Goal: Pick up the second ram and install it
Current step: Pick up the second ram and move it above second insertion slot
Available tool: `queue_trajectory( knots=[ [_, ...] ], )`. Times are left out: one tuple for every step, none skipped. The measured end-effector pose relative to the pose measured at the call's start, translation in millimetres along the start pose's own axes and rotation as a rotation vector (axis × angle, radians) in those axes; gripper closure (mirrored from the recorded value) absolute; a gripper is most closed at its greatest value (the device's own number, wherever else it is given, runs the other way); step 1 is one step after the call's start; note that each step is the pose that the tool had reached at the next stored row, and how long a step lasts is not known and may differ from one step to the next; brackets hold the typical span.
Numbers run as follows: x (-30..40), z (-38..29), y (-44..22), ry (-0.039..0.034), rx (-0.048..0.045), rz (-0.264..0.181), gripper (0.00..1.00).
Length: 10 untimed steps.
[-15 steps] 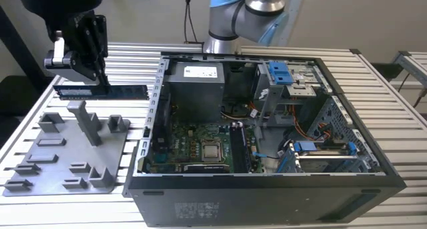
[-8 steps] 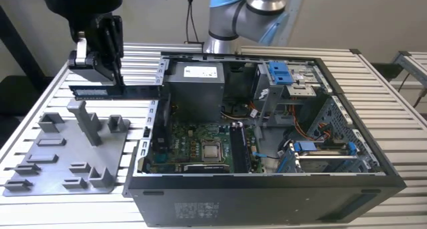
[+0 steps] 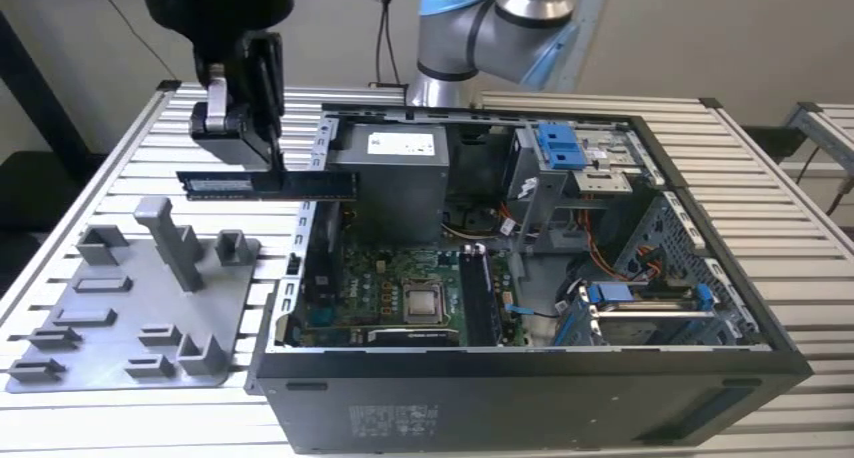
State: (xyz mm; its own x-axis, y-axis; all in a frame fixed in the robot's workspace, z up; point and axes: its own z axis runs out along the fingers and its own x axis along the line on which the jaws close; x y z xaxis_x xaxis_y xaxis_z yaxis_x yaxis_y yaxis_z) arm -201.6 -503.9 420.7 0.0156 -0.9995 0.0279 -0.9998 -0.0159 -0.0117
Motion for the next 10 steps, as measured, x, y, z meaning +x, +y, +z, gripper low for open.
queue_trajectory(
  knots=[
    [0.1,0.1,-3.6,-0.0001,0.0,0.0,0.86],
    [0.2,0.1,-7.1,0.0,-0.0001,0.0,0.86],
    [0.3,0.1,-10.4,0.0,-0.0001,0.0,0.86],
    [0.4,0.2,-13.8,0.0,-0.0002,0.0,0.86],
    [0.5,0.2,-17.1,0.0,-0.0002,0.0,0.86],
    [0.5,0.3,-20.1,0.0,-0.0002,0.0,0.86],
    [0.6,0.3,-23.2,0.0,-0.0002,0.0,0.86],
    [0.7,0.3,-26.3,0.0,-0.0002,0.0,0.86],
    [0.8,0.3,-29.7,0.0,-0.0003,0.0,0.86],
    [0.8,0.4,-32.7,0.0,-0.0002,0.0,0.86]
  ],
)
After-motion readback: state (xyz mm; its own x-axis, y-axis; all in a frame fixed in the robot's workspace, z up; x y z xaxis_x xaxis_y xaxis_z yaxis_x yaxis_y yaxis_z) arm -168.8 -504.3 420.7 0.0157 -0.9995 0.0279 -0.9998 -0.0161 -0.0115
